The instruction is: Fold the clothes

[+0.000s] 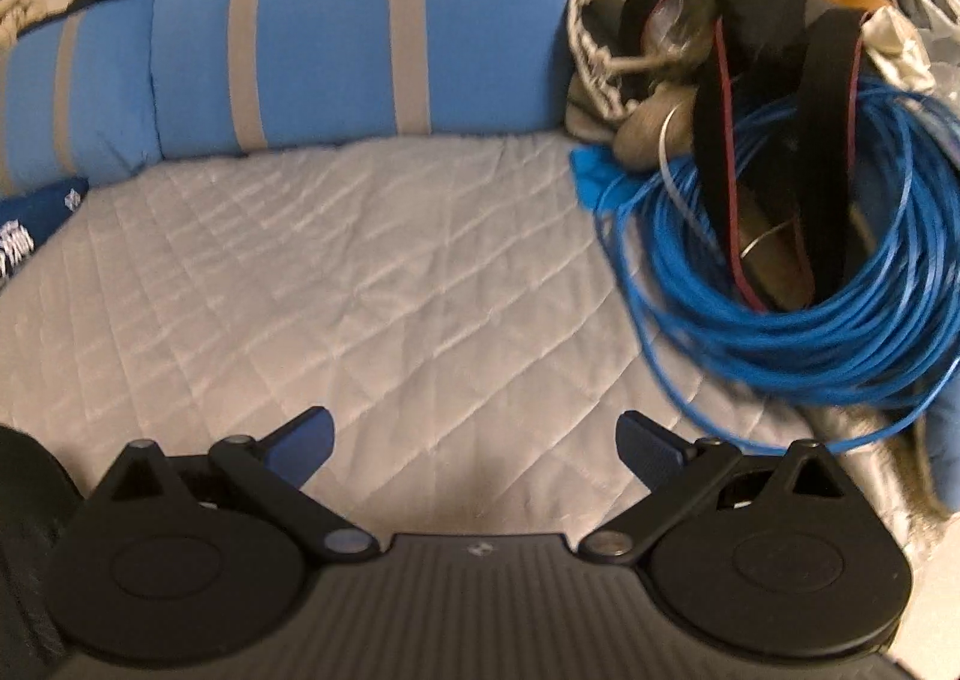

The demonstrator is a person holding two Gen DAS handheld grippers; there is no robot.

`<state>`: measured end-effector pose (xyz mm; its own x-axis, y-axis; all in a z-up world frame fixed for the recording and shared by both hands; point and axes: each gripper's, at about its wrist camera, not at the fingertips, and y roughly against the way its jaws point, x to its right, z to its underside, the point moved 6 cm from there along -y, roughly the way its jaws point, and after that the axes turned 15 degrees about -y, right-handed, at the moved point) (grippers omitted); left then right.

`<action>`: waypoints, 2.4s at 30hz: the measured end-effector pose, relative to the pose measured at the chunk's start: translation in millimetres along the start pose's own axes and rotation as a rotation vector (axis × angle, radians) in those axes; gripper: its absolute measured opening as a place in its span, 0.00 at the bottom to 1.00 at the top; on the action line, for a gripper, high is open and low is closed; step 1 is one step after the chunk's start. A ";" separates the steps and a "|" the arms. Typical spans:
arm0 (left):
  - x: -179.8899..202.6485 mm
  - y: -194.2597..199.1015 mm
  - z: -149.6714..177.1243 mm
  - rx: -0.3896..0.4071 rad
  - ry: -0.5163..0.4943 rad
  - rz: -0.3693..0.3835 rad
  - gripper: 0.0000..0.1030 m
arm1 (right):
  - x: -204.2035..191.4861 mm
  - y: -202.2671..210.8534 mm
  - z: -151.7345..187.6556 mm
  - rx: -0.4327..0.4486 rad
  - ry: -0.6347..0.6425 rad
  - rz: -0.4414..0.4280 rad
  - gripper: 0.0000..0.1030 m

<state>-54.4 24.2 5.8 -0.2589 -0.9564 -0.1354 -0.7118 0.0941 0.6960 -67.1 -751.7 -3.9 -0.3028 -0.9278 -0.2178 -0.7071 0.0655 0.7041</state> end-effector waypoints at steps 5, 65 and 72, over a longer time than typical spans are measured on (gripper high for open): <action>7.0 -25.5 9.5 -0.027 -0.018 0.016 0.78 | -9.1 -21.3 18.2 -0.033 0.026 0.014 1.00; 1.9 -150.5 -32.5 0.121 -0.065 -0.099 1.00 | -33.1 -119.5 -0.9 0.211 -0.064 0.044 0.99; 4.2 -149.3 -31.9 0.123 -0.067 -0.107 1.00 | -33.1 -119.3 0.8 0.221 -0.064 0.044 0.99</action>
<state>71.6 -2.7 -76.2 -0.2177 -0.9425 -0.2535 -0.8109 0.0301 0.5844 26.8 -728.5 -81.2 -0.3713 -0.8975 -0.2378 -0.8131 0.1907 0.5501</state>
